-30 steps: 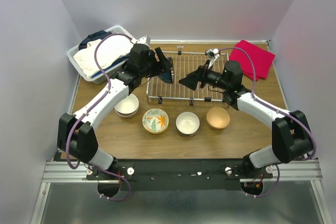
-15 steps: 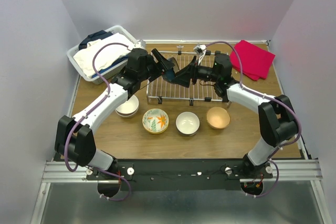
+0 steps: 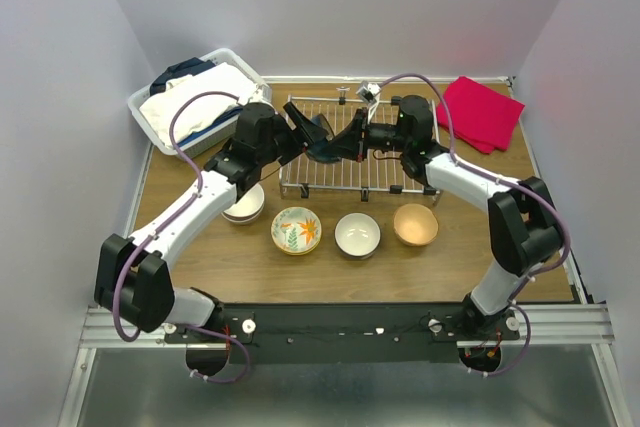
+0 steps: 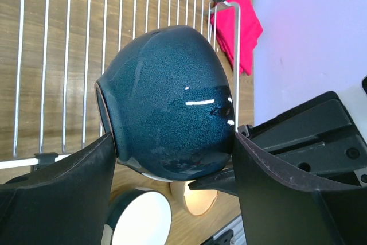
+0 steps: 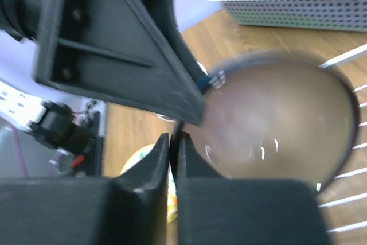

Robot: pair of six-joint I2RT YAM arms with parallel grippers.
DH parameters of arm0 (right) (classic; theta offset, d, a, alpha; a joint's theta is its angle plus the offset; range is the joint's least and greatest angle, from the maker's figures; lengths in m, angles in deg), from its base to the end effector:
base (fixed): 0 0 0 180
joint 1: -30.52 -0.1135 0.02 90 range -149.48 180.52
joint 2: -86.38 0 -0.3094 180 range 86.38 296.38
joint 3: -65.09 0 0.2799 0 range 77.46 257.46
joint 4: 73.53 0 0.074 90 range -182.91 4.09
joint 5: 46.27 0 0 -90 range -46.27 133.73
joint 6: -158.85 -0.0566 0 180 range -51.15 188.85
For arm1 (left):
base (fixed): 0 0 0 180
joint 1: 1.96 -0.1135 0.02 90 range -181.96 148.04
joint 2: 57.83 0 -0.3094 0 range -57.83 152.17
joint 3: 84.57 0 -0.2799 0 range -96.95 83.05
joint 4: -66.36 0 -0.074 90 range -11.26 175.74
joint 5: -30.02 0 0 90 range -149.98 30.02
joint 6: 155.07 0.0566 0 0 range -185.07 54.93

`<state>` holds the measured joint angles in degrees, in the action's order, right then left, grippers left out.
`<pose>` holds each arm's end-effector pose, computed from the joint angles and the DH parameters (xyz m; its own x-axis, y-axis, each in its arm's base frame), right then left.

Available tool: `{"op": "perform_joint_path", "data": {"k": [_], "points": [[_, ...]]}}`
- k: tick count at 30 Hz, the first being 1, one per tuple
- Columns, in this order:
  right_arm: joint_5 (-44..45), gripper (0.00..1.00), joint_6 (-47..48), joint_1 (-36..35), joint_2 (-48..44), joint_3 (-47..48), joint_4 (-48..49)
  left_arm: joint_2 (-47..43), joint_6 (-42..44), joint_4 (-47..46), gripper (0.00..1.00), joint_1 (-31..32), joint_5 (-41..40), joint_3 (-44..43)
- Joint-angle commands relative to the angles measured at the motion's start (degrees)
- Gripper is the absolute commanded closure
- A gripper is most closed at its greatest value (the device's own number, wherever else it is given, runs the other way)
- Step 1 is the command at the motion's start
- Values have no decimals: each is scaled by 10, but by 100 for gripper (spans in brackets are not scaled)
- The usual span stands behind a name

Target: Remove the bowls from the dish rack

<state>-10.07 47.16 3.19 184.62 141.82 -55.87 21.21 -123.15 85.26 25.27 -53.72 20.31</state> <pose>0.3628 0.2389 0.3099 -0.4200 0.0287 -0.9071 -0.8945 0.1554 0.4191 0.3177 -0.1704 0.3476 -0.6442 -0.6174 -0.4515 -0.0050 0.5936 -0.8047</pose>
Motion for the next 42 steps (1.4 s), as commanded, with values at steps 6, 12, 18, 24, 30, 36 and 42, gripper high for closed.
{"op": "perform_joint_path", "data": {"k": [6, 12, 18, 24, 30, 36, 42], "points": [[11, 99, 131, -8, -69, 19, -182, -80, 58, -63, 34, 1, 9, 9], [55, 99, 180, -10, -121, 28, -299, -129, 134, -57, 6, 0, -4, 3], [101, 99, 245, -26, -161, 50, -435, -221, 262, 0, 1, 0, -48, 19], [200, 99, 274, -90, -197, 57, -529, -340, 383, 47, 1, 0, -126, 93], [379, 99, 265, -201, -226, 37, -576, -457, 422, 109, 1, 0, -252, 169], [506, 99, 239, -300, -243, 24, -597, -543, 436, 131, 1, 0, -337, 222], [599, 99, 229, -359, -218, 9, -628, -577, 439, 137, 1, 0, -375, 251]]}}
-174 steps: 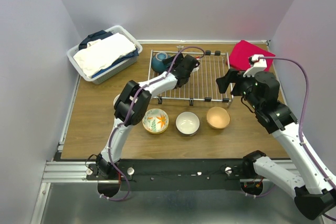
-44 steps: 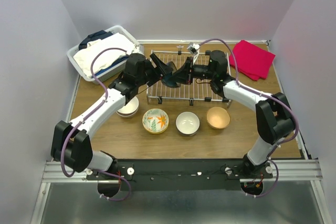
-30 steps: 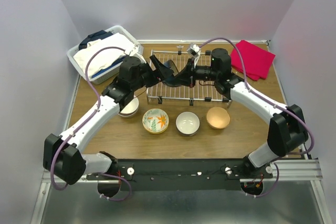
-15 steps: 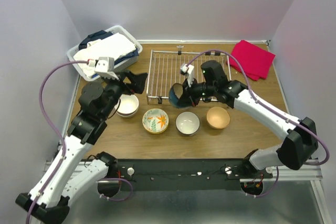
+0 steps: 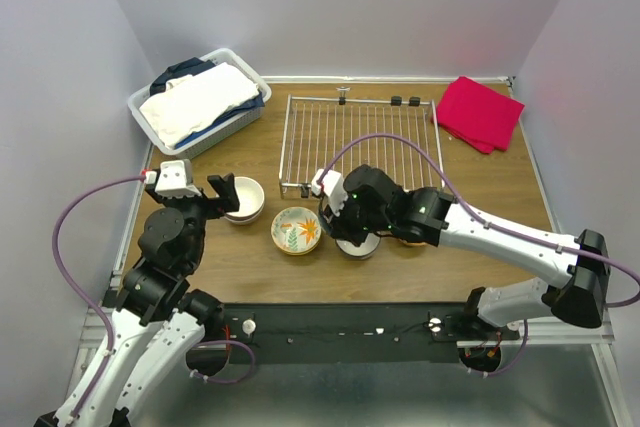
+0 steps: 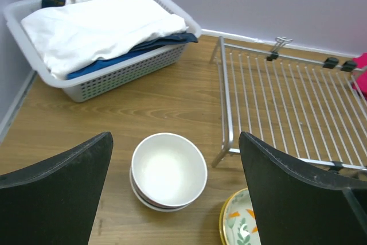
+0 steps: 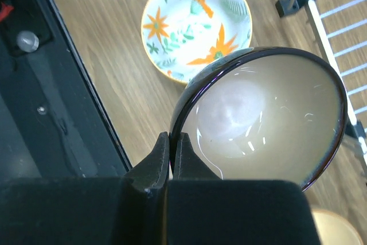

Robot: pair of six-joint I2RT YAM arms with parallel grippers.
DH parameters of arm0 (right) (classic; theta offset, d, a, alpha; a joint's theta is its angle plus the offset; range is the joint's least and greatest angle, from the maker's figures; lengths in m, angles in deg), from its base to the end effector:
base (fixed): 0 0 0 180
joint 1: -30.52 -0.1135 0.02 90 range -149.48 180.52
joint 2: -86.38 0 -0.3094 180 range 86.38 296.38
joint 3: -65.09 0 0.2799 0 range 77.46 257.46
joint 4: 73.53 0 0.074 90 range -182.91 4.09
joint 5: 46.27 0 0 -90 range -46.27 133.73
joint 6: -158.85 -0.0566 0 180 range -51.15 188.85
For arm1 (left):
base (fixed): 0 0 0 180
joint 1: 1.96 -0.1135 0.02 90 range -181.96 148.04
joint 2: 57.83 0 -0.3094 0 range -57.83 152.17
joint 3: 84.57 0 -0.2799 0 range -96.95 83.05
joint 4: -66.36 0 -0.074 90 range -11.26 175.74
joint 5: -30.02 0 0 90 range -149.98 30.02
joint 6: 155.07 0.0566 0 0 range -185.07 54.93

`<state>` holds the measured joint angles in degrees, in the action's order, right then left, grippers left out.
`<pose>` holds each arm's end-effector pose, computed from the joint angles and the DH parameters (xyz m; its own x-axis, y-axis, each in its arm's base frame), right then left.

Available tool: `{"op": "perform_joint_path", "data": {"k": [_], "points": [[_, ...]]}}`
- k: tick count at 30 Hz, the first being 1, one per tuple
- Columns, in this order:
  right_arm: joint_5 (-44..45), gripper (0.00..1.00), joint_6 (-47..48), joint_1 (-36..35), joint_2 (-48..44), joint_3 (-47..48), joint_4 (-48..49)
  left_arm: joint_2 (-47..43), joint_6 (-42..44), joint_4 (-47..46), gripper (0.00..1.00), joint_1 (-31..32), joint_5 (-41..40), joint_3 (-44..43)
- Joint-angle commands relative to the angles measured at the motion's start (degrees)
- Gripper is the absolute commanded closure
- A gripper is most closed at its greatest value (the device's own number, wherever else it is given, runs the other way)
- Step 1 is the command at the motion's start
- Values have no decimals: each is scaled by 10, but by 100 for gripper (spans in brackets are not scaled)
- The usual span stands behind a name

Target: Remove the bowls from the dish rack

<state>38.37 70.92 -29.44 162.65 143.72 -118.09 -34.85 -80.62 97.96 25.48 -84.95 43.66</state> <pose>0.1570 0.2821 0.3380 -0.3037 -0.5970 -0.7426 -0.9081 0.4172 0.0359 0.1047 -0.0275 0.3629 -0.0536 -0.2460 -0.9678 0.0303 0.9683 -0.2478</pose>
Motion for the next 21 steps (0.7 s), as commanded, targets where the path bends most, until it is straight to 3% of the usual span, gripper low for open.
{"op": "perform_joint_path", "data": {"k": [1, 5, 21], "points": [[125, 99, -14, -38, 10, -12, -6, -20, 14, 10, 1, -2, -64, 20], [181, 99, -37, -59, 19, -27, -1, -22, 17, 13, 1, -2, -66, 25], [237, 99, -102, -87, 70, -73, 0, -19, 32, 0, 1, -2, -76, 35]]}}
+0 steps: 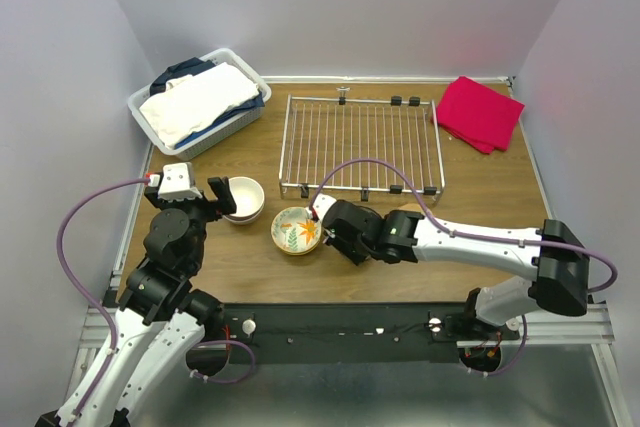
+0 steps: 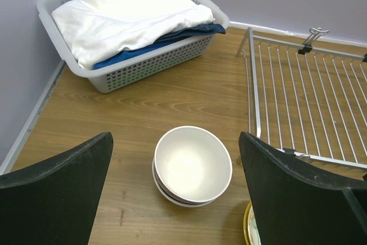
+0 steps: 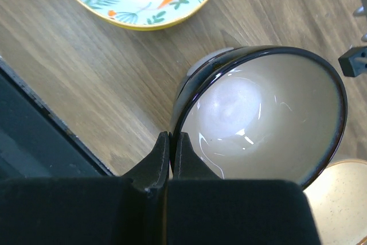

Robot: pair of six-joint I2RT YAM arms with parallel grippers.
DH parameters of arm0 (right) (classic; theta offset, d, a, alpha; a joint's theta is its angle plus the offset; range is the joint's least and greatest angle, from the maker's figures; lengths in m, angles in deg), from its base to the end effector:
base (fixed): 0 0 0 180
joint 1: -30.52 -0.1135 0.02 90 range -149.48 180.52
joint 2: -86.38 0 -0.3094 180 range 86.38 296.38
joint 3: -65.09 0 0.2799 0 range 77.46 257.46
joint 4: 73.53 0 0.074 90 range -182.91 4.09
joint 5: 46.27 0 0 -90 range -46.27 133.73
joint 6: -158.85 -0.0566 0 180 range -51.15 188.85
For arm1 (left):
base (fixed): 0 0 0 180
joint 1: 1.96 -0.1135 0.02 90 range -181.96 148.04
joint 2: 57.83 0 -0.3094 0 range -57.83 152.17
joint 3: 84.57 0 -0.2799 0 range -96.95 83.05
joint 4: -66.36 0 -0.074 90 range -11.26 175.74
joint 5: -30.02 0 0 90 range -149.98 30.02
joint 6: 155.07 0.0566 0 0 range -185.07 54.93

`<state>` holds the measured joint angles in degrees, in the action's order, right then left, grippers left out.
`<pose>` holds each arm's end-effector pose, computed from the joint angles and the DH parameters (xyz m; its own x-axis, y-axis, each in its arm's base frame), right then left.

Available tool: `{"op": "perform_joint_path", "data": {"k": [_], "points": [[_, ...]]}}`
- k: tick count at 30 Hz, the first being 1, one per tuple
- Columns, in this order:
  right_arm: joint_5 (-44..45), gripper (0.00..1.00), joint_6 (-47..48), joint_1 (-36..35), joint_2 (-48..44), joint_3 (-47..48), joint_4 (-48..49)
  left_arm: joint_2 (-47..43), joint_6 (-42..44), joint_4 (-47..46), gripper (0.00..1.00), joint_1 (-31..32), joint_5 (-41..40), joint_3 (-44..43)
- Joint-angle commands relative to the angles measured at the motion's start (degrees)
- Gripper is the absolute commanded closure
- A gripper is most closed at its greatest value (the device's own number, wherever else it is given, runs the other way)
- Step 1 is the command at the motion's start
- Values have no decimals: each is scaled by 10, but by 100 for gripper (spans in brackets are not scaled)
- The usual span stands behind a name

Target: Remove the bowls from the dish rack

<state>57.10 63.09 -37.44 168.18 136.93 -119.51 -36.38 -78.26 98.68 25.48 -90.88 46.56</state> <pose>0.1337 0.2953 0.2644 -0.3949 -0.7153 -0.5765 -0.8177 0.5597 -0.1344 0.1045 -0.0215 0.3451 -0.0604 -0.1892 -0.9801 -0.0744 0.9800 -0.1846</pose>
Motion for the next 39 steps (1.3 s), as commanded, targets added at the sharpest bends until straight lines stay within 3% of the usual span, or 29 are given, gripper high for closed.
{"op": "perform_joint_path", "data": {"k": [1, 4, 8, 11, 16, 20, 23, 28, 31, 35, 39], "points": [[51, 98, -28, -8, 20, -6, 14, -2, 10, -6, 1, -2, -17, 6], [56, 92, -38, -9, 35, 0, 10, -4, 13, -6, 1, -2, -19, 6], [48, 60, -43, -12, 48, 16, 7, -6, 15, -2, 1, -2, -21, 5], [46, 46, -43, -15, 53, 39, 3, -10, 15, 5, 1, -2, -22, 4], [61, 33, -42, -16, 58, 84, 3, -24, 16, 23, 1, -2, -24, -4], [82, 16, -36, -16, 64, 124, 30, -34, 19, 60, 1, -2, -19, -21], [89, 10, -28, -2, 99, 174, 39, -42, 24, 92, 1, -2, -10, -38], [35, 8, -42, 60, 152, 247, 79, -62, 20, 146, 1, -2, -1, -69], [-24, 8, -89, 134, 179, 290, 114, -73, 18, 184, 1, -2, 1, -87], [-40, 7, -127, 228, 202, 326, 134, -94, 0, 212, 1, -2, 1, -109], [-40, 6, -168, 324, 166, 303, 137, -95, -11, 240, 1, -2, -7, -147]]}}
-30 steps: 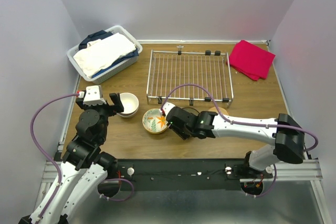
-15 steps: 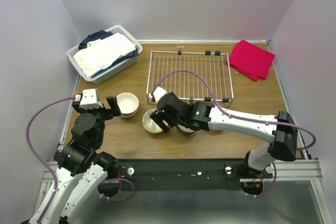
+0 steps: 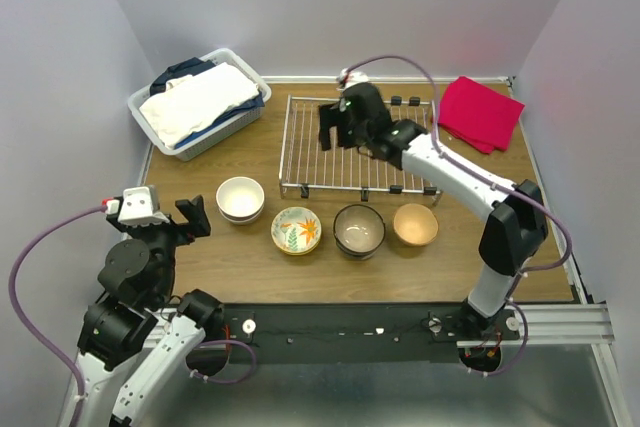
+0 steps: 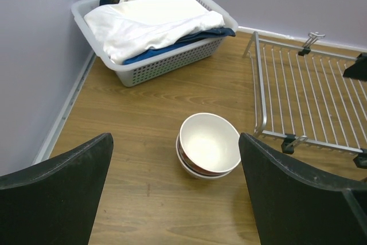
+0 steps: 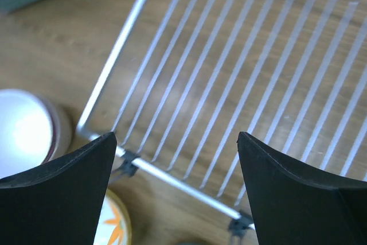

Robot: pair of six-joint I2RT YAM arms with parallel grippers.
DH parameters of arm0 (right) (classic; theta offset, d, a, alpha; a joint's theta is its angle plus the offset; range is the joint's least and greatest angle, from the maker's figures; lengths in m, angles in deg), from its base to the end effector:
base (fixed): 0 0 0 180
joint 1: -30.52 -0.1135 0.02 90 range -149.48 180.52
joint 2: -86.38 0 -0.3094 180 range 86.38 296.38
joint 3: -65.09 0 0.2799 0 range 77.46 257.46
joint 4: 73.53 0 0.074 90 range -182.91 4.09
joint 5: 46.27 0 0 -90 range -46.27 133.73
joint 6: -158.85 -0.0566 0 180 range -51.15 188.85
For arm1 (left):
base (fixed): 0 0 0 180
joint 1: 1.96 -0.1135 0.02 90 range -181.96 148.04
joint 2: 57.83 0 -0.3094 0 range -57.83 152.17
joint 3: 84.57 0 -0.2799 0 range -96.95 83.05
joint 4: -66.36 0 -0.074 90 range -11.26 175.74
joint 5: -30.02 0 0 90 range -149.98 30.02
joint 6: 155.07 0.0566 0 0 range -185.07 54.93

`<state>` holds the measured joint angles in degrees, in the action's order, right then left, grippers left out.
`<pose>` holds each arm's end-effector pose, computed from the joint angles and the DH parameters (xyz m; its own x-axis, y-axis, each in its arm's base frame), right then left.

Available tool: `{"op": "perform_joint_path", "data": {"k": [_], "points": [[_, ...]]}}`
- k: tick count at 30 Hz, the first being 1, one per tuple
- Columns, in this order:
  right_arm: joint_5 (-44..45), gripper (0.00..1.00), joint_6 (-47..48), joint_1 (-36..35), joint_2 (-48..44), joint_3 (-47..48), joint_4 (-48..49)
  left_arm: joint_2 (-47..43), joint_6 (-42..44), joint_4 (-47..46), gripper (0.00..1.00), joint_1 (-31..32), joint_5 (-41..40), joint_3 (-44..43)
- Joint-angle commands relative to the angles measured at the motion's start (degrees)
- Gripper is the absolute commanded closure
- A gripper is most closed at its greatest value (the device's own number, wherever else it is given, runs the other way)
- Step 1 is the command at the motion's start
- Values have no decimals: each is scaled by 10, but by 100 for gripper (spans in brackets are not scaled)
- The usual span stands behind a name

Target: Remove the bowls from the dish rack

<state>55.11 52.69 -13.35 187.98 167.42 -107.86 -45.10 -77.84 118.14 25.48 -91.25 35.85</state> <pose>0.3465 0.3176 0.3485 -0.5393 -0.1400 -0.8304 -0.4277 0.8950 0.1269 0.0415 0.0115 0.3754 -0.0600 -0.1817 -0.9815 -0.0803 0.9810 -0.1767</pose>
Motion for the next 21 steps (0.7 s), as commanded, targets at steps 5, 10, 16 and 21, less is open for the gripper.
{"op": "perform_joint_path", "data": {"k": [5, 10, 16, 21], "points": [[0, 4, -94, 226, -197, -132, 30, -8, -17, 81, 1, -1, -1, -74], [87, 0, -56, 278, -368, -213, -10, -24, -33, 106, 1, -2, -8, -92], [146, 0, -28, 278, -589, -295, -55, -36, -64, 136, 1, -2, -53, -116], [140, 0, 0, 278, -725, -334, -78, -39, -78, 156, 1, -1, -40, -119]]}}
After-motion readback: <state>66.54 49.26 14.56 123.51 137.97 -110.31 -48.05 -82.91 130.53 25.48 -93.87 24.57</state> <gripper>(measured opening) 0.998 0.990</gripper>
